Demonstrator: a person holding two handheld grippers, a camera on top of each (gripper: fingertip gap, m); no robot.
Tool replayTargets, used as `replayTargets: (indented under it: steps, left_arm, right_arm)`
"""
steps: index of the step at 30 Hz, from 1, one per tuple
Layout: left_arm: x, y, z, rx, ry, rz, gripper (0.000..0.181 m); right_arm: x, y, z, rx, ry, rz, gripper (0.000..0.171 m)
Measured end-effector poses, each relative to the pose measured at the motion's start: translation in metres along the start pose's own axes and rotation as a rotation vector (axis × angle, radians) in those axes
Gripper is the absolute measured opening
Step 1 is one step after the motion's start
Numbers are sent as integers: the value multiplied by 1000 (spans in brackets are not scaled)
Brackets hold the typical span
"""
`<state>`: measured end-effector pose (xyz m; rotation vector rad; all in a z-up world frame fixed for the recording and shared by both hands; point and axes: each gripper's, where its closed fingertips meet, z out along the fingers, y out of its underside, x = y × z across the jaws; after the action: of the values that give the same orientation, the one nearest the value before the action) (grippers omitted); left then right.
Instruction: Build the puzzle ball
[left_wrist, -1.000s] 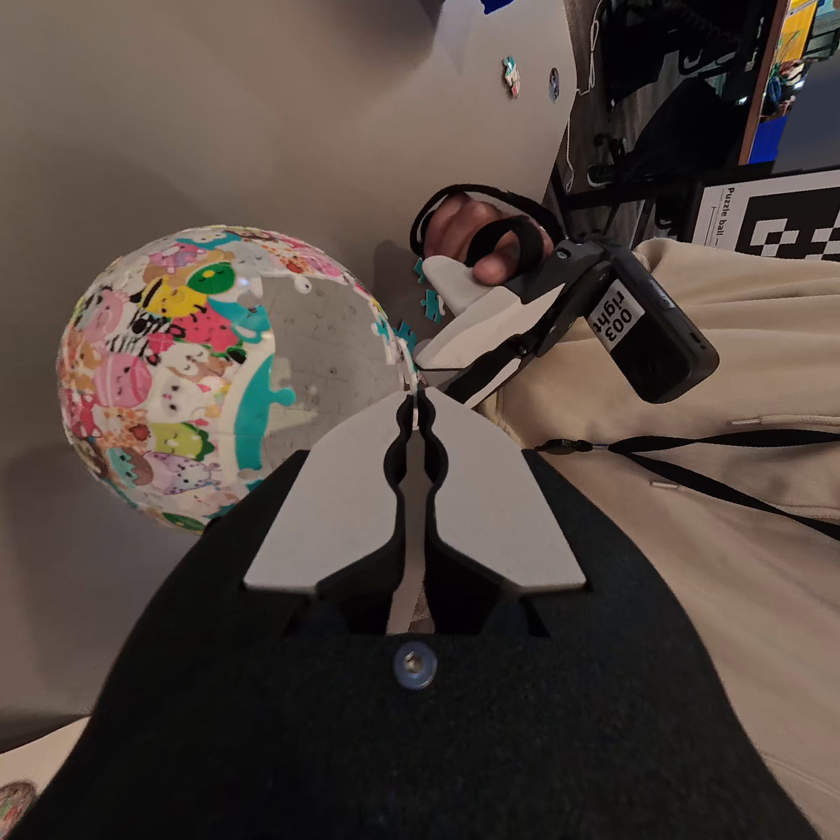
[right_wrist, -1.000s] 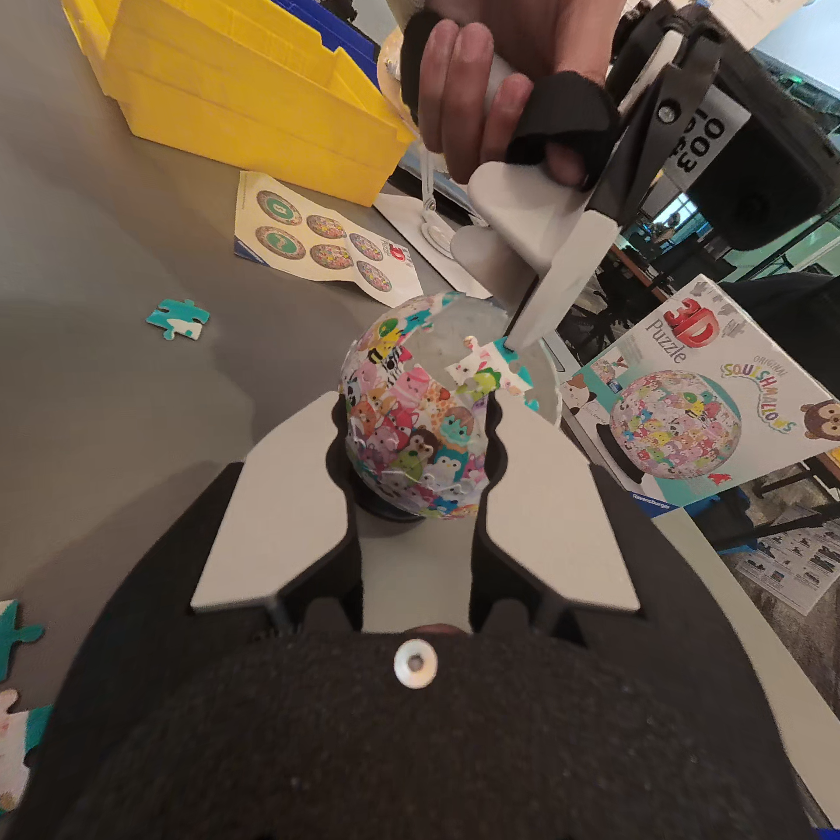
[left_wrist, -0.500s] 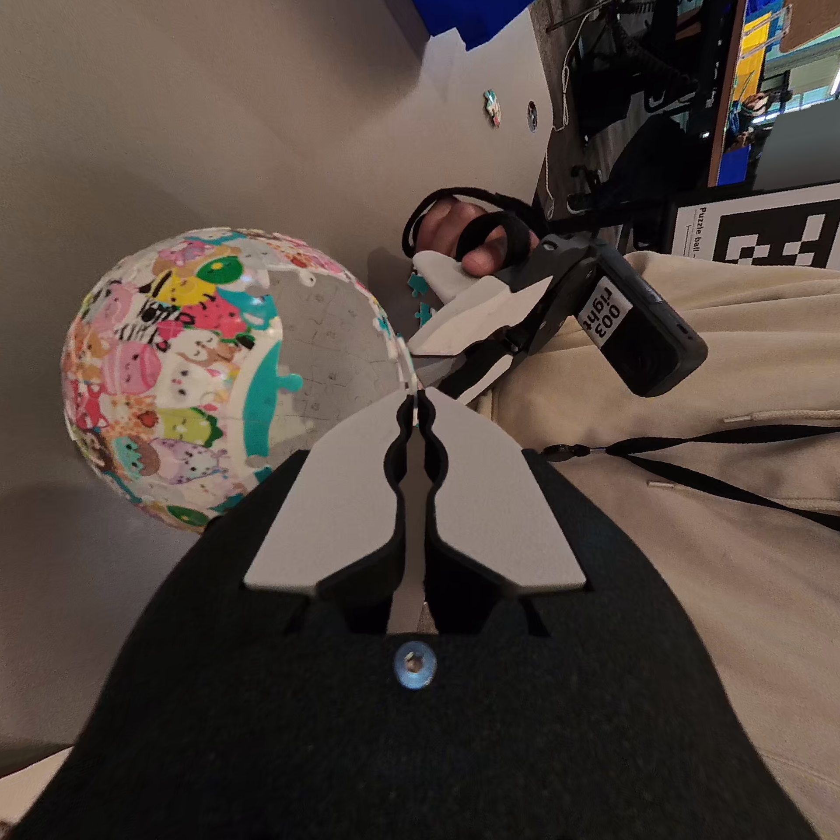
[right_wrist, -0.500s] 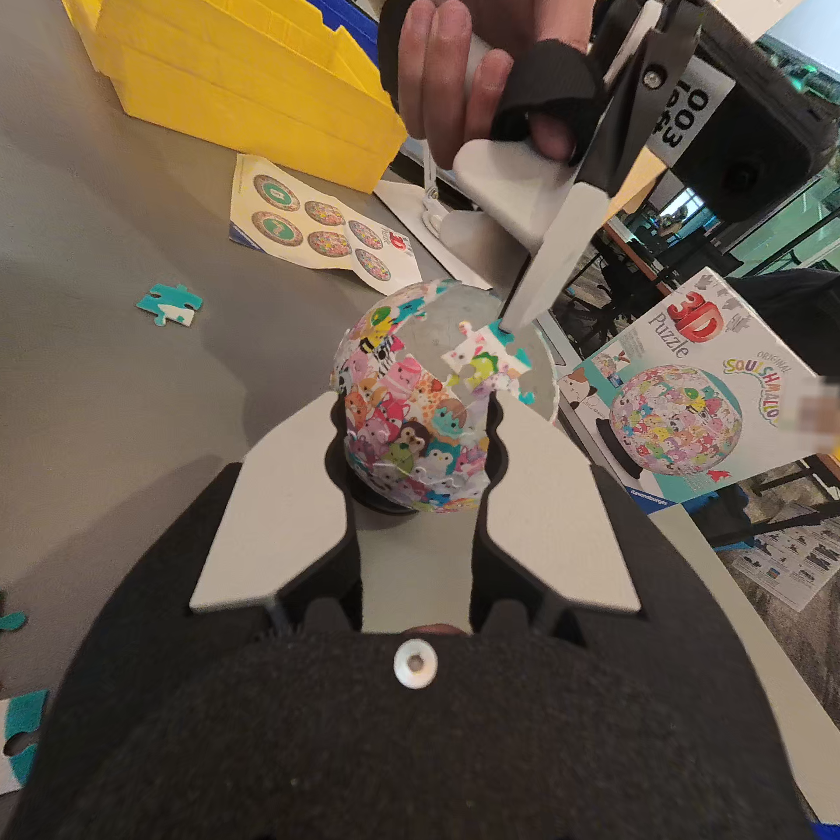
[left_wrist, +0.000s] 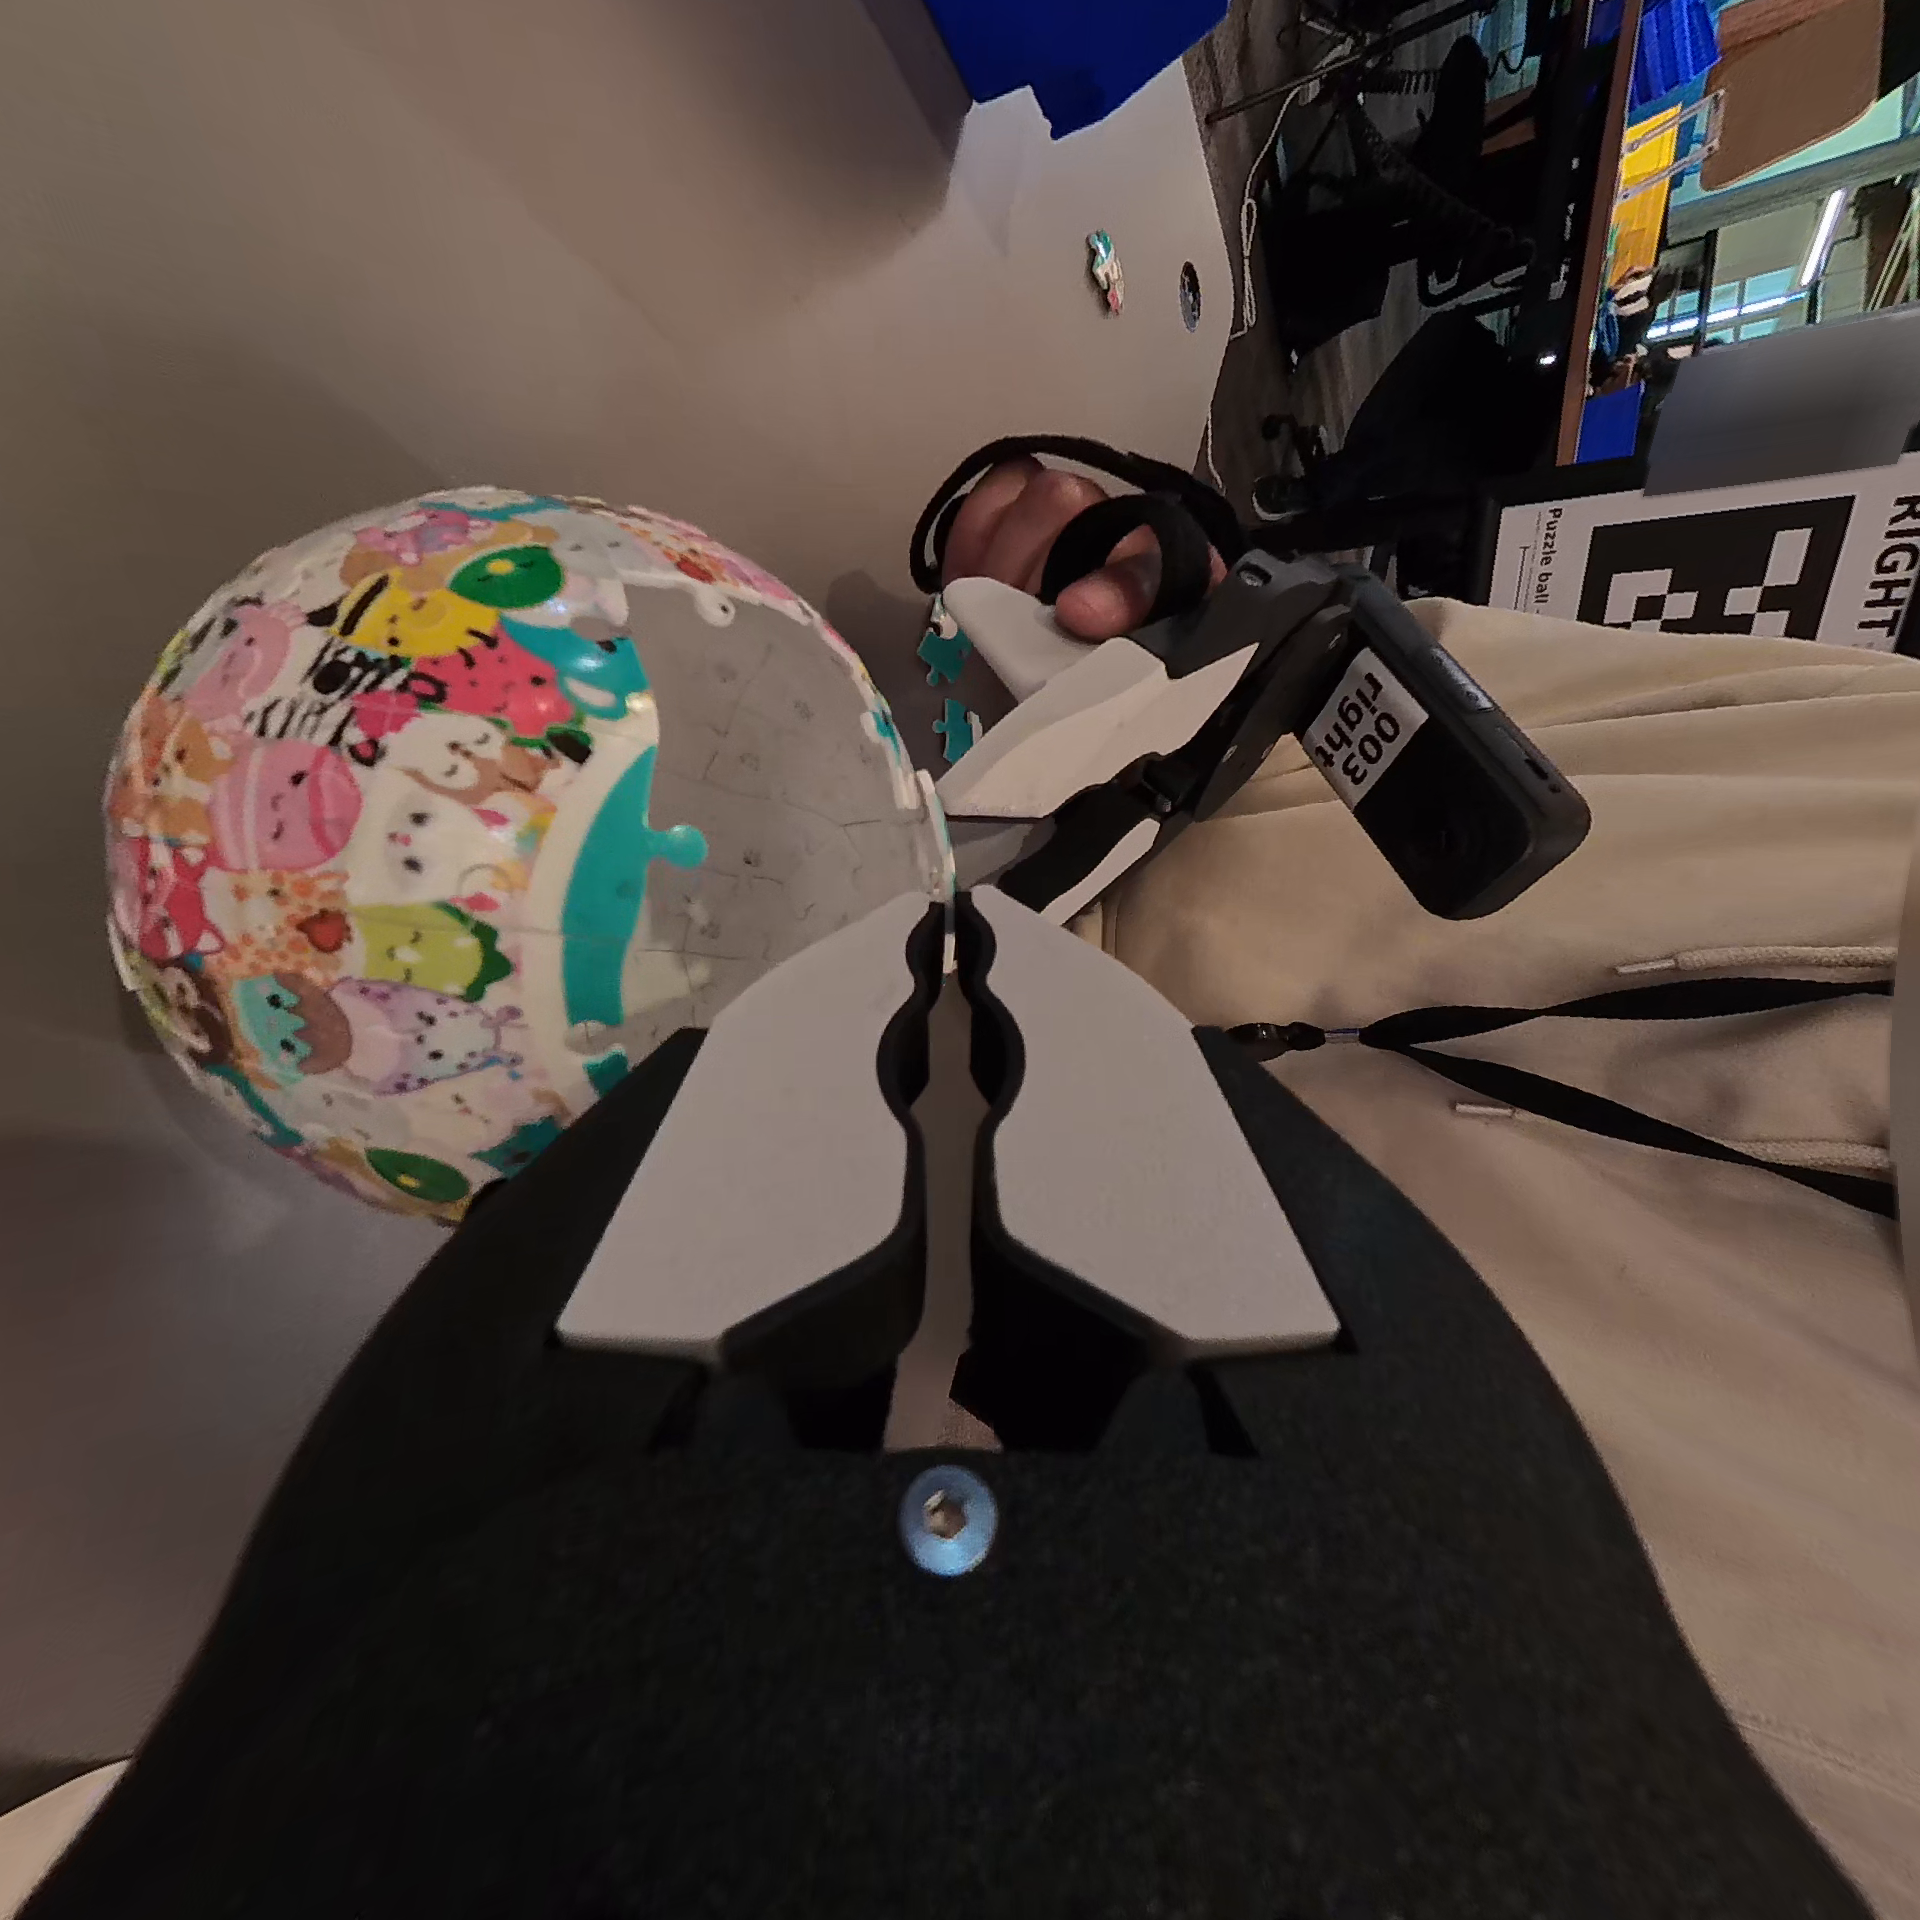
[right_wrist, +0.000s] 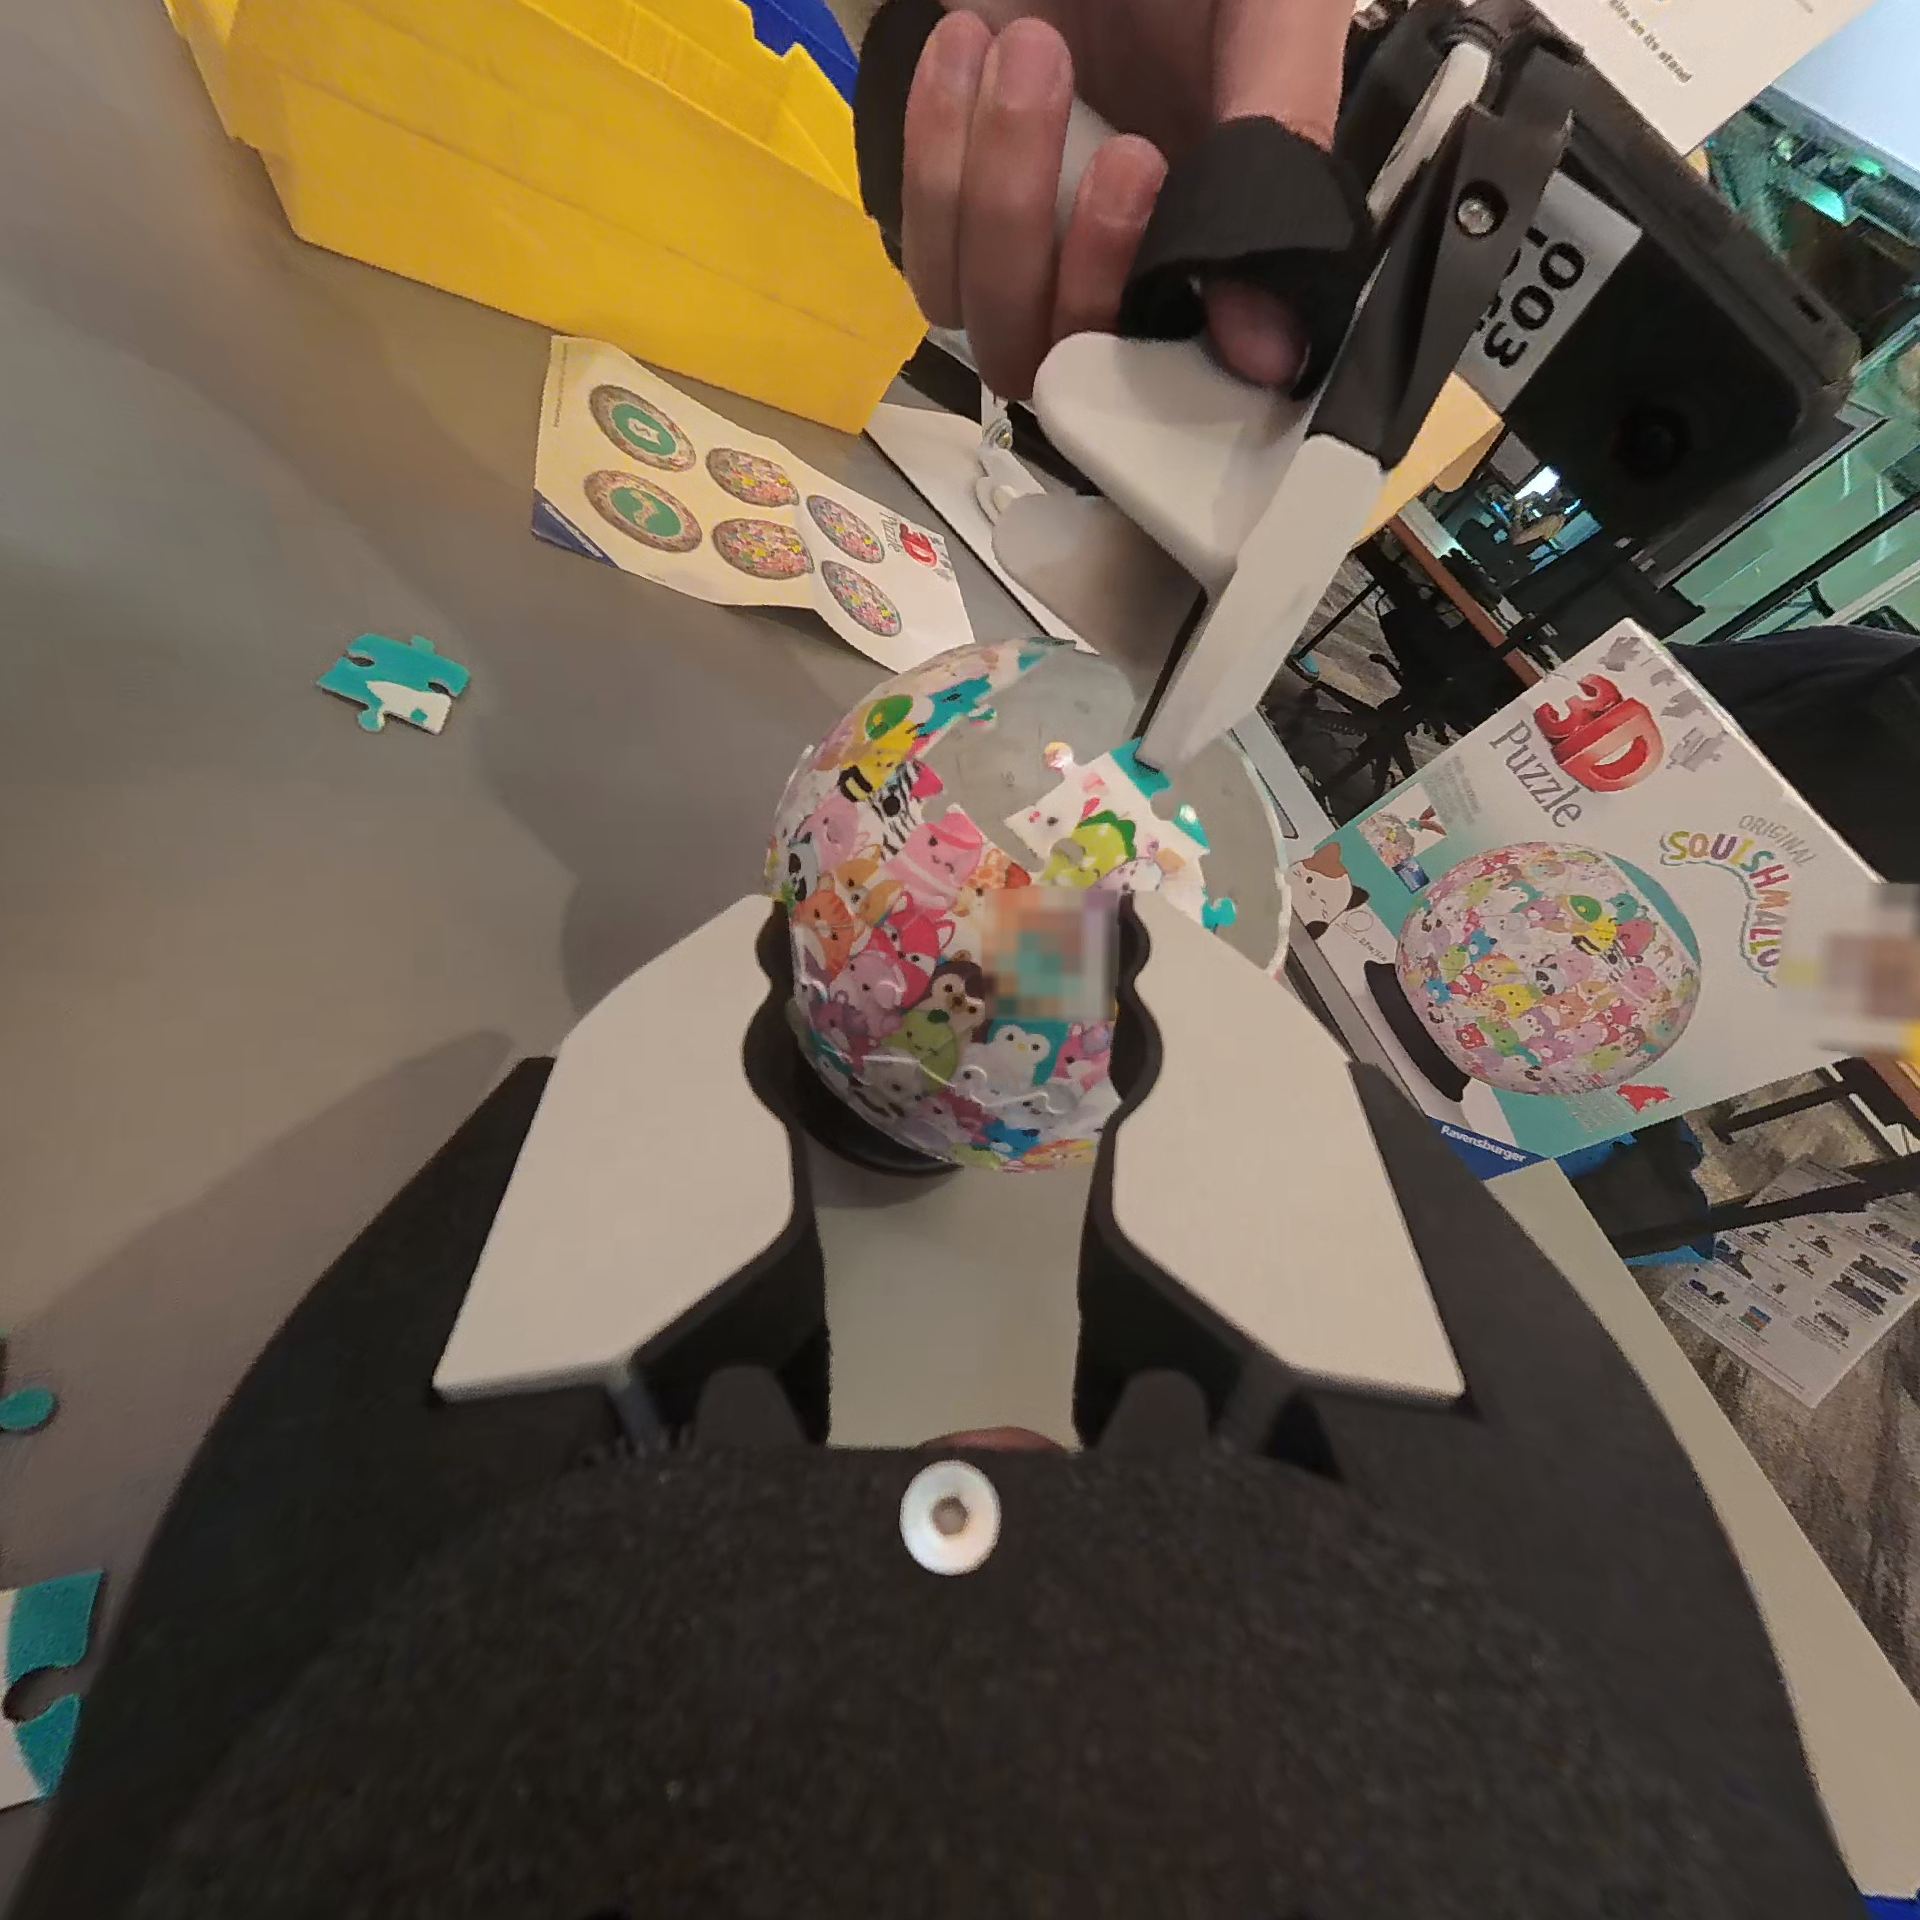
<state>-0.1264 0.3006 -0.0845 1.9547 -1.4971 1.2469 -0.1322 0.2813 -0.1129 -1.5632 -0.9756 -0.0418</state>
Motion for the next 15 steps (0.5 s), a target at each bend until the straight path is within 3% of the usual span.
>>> replayTargets:
  steps: [1, 15]
  left_arm:
    - [0, 0, 0, 3, 2, -1, 1]
    - [-1, 0, 1, 5, 10, 1, 2]
  right_arm:
    - [0, 0, 0, 0, -3, -1, 58]
    - [-6, 0, -3, 6, -23, -30, 61]
